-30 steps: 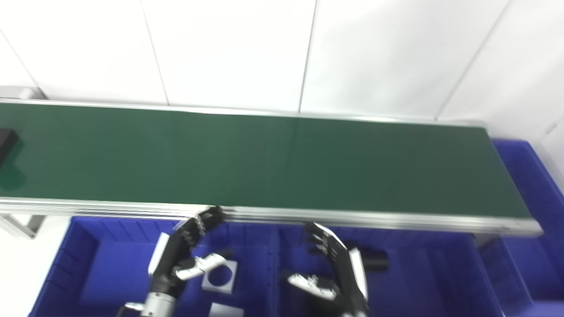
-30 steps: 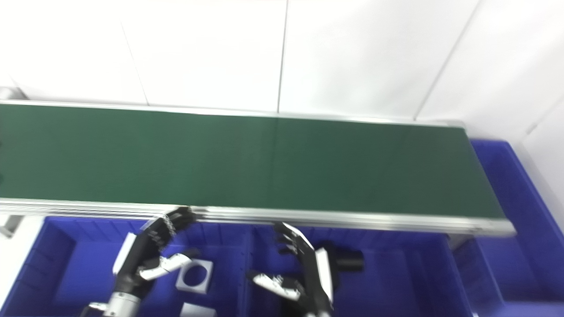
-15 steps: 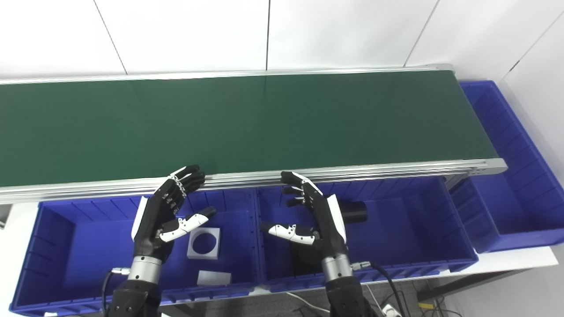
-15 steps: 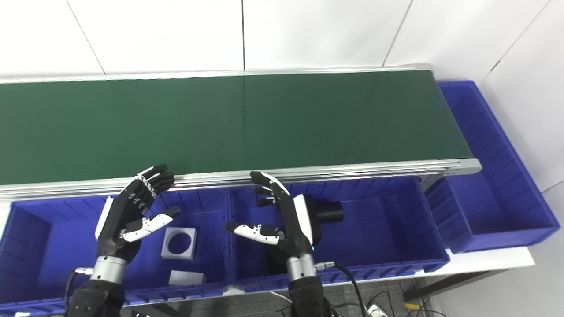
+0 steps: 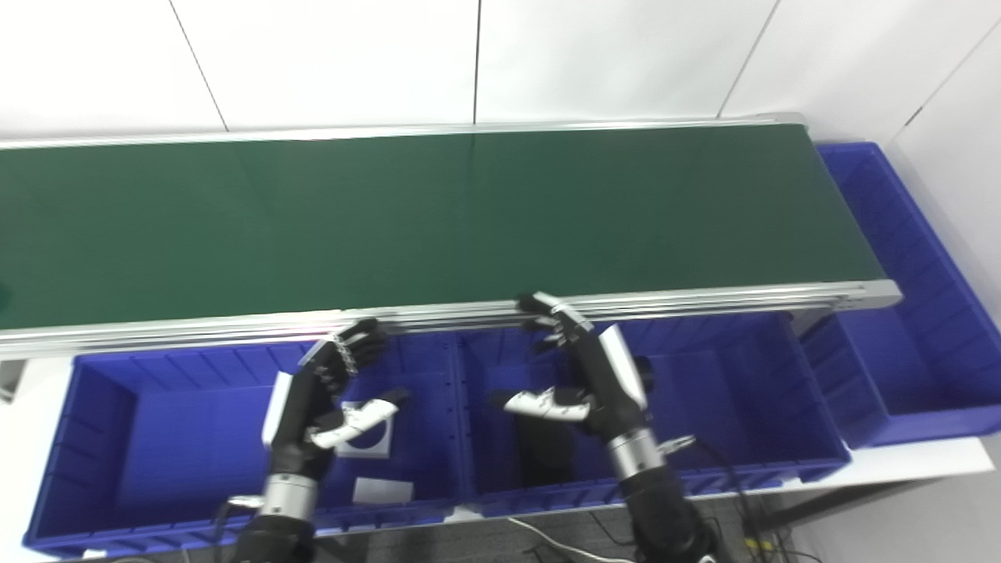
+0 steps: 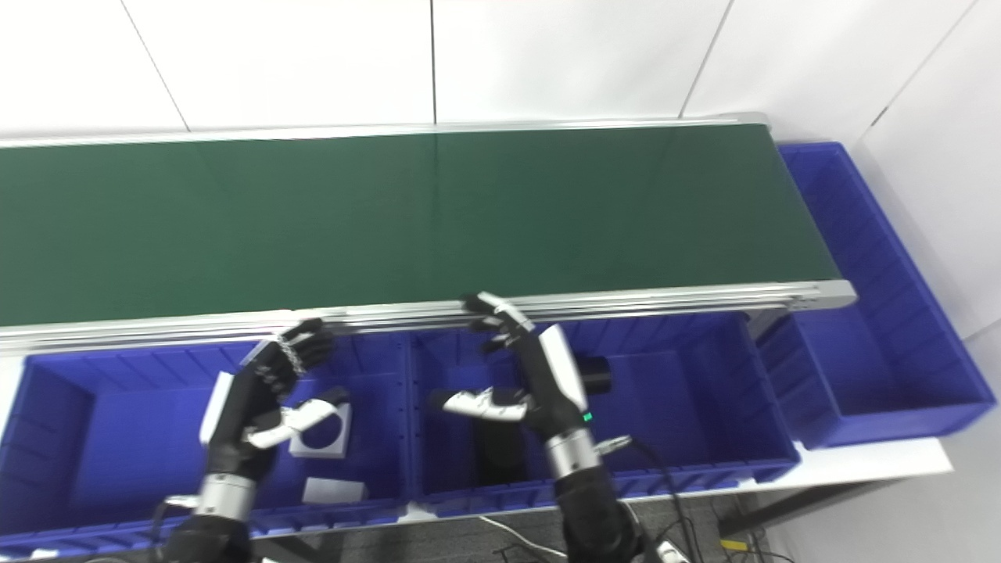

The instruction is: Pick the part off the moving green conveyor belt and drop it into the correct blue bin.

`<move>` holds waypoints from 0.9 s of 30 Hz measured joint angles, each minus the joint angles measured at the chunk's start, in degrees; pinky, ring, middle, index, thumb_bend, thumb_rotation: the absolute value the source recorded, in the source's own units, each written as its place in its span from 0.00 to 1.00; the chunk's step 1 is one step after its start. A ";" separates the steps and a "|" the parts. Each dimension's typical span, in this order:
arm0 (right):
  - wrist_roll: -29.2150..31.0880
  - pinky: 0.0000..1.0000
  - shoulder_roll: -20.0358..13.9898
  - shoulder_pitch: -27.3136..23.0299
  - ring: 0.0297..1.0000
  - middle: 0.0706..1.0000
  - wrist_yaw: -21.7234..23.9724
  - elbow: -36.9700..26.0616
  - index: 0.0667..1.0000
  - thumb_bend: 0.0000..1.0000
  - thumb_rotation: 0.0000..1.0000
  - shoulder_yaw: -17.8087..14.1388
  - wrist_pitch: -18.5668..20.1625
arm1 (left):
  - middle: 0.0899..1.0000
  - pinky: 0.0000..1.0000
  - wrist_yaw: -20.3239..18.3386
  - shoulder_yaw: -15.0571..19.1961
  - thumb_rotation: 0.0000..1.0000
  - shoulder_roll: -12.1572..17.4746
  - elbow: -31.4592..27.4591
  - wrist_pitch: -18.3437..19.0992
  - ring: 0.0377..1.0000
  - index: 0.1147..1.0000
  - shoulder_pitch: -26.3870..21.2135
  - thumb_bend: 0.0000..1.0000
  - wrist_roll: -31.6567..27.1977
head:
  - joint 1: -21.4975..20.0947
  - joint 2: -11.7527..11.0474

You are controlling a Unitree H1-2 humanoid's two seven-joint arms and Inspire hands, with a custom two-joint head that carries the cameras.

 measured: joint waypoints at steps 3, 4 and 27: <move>1.08 0.64 -0.96 -0.21 0.76 0.80 0.27 0.47 0.81 0.70 0.08 -0.27 -0.14 | 0.67 0.73 1.52 -0.05 0.00 -1.79 1.52 -1.00 0.69 0.68 0.18 0.63 1.43 | 5.34 -2.28; 1.33 0.64 -1.25 -0.37 0.76 0.80 0.30 1.02 0.81 0.70 0.08 -0.39 -0.21 | 0.67 0.73 2.33 0.04 0.00 -2.44 2.00 -1.10 0.69 0.68 0.16 0.63 1.97 | 7.91 -3.17; 5.90 0.66 -2.80 -12.51 0.76 0.80 5.66 9.51 0.84 0.73 0.02 1.34 -9.62 | 0.67 0.71 12.55 -4.56 0.00 -4.05 6.32 -1.43 0.68 0.66 -2.58 0.67 5.84 | 18.31 -9.68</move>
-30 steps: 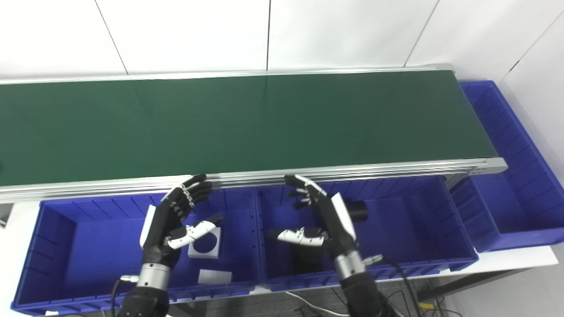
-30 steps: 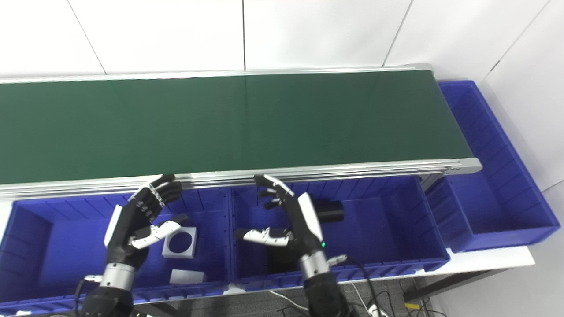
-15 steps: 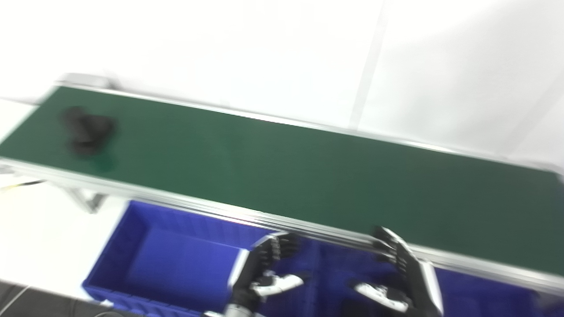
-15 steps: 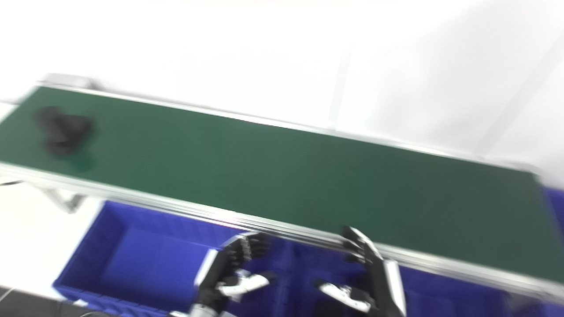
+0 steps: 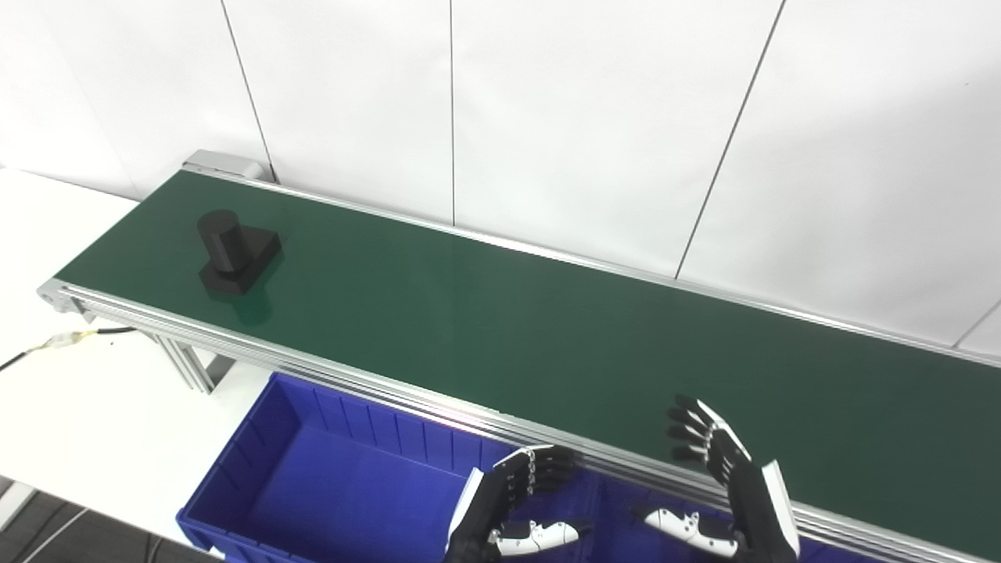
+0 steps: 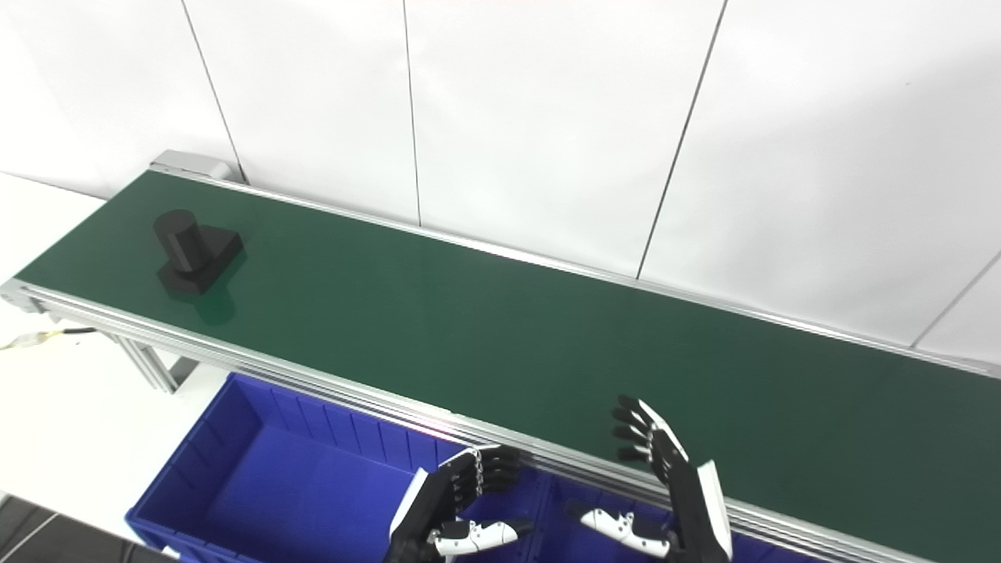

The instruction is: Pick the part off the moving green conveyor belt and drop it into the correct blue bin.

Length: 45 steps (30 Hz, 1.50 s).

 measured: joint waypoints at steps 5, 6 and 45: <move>0.17 0.65 0.08 -2.13 0.75 0.81 0.63 -0.21 0.85 0.73 0.03 0.04 -0.01 | 0.68 0.71 0.52 -0.98 0.00 0.60 0.04 0.00 0.69 0.66 0.00 0.67 -0.03 | 0.35 -0.35; 0.23 0.64 0.07 -2.30 0.75 0.80 0.78 -0.21 0.85 0.73 0.04 0.04 -0.01 | 0.68 0.72 0.65 -1.10 0.00 0.60 0.04 0.00 0.69 0.66 0.00 0.67 -0.03 | 0.18 -1.05; -2.37 0.74 3.52 -8.14 0.85 0.88 4.44 -6.04 0.92 0.71 0.16 0.65 5.71 | 0.65 0.66 2.54 -1.88 0.00 0.40 2.77 -0.02 0.66 0.65 -0.93 0.69 -1.24 | -1.23 -0.88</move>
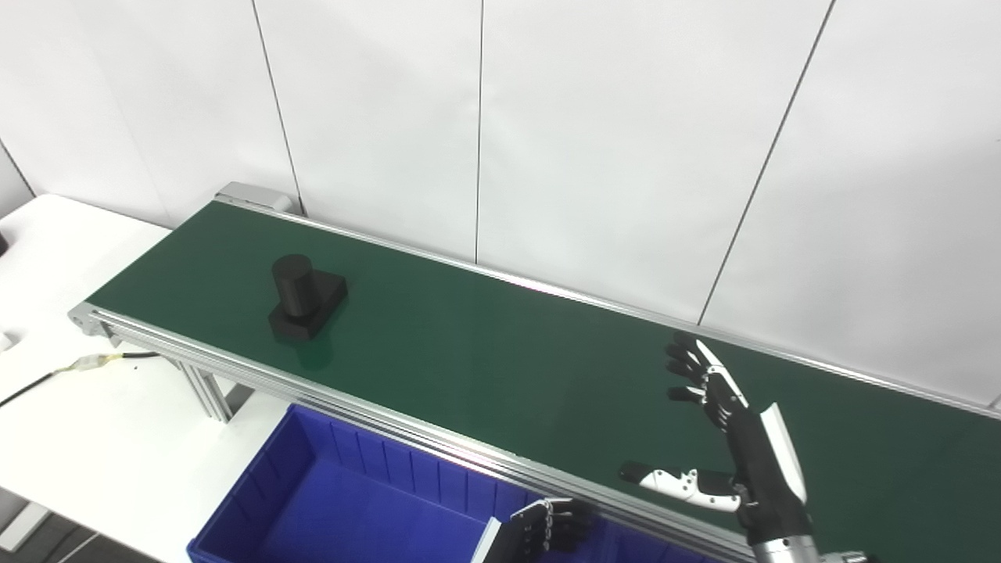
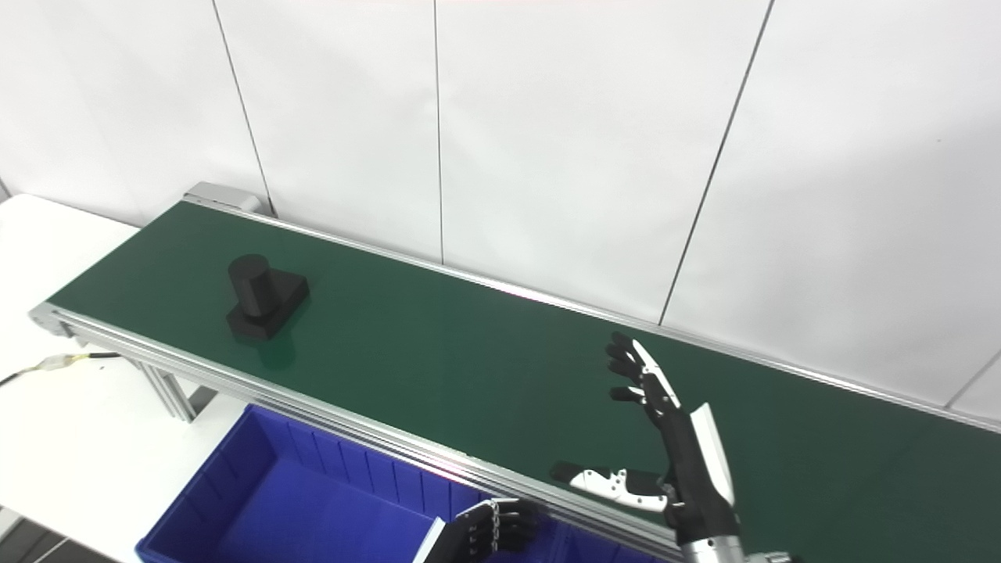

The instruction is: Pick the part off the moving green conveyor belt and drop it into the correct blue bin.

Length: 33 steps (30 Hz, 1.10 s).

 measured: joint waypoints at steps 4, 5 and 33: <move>-0.03 0.77 0.80 -0.54 0.87 0.90 -0.21 0.61 0.94 0.71 0.16 0.09 0.00 | 0.66 0.67 -0.05 0.04 0.00 0.06 -0.01 0.00 0.67 0.66 -0.07 0.66 -0.01 | -0.88 0.18; -0.04 0.77 0.87 -0.73 0.87 0.90 -0.21 0.78 0.95 0.71 0.16 0.14 0.00 | 0.67 0.68 -0.05 0.03 0.00 0.07 -0.01 0.00 0.67 0.66 -0.07 0.65 0.00 | -1.49 0.26; -2.76 0.73 2.56 -13.66 0.88 0.93 1.82 9.69 0.98 0.80 0.28 2.05 3.42 | 0.67 0.65 -3.77 2.49 0.00 -0.30 -0.52 0.00 0.66 0.67 -0.14 0.57 -1.26 | -6.95 0.79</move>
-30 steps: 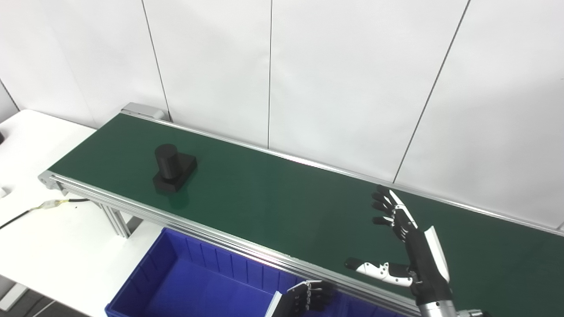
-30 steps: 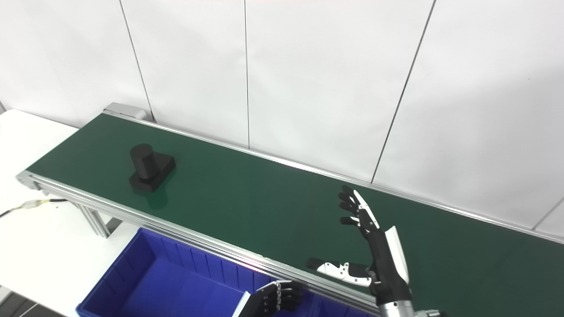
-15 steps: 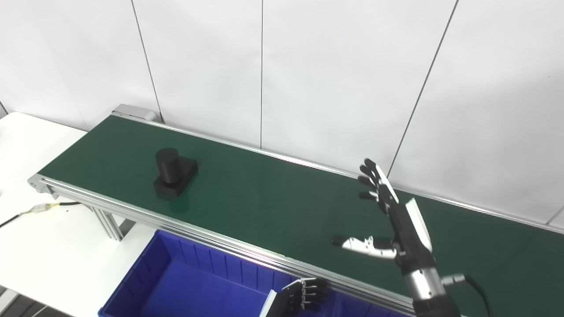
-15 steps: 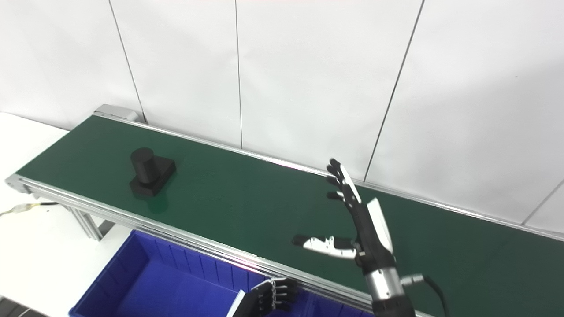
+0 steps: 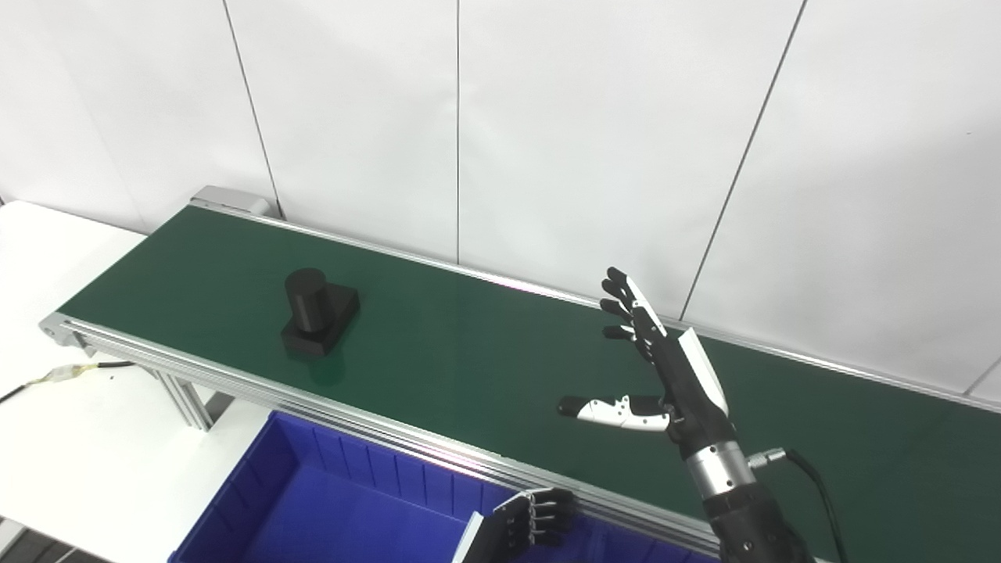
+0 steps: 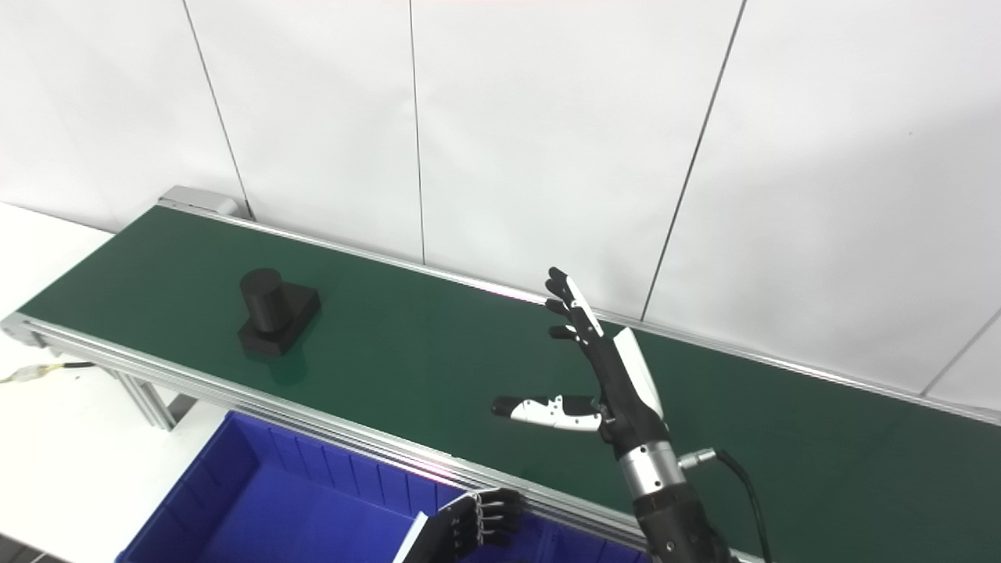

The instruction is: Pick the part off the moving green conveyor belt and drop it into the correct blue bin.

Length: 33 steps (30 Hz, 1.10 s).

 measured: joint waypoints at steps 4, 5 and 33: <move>-0.53 0.77 1.24 -2.88 0.91 0.94 -0.56 1.35 0.99 0.81 0.27 0.21 0.19 | 0.69 0.68 0.00 -0.22 0.00 0.00 0.04 0.00 0.69 0.68 0.00 0.56 0.03 | -0.17 0.09; -0.63 0.77 1.59 -3.57 0.91 0.94 -0.56 1.93 0.99 0.81 0.27 0.40 0.40 | 0.69 0.69 0.00 -0.33 0.00 0.00 0.04 0.00 0.69 0.68 -0.01 0.56 0.03 | -0.35 0.09; -2.88 0.79 7.14 -16.56 0.89 0.93 -4.31 23.66 0.99 0.81 0.14 2.01 0.70 | 0.67 0.69 -1.03 -0.60 0.00 0.39 -0.23 0.00 0.68 0.68 0.32 0.50 0.05 | -6.15 1.32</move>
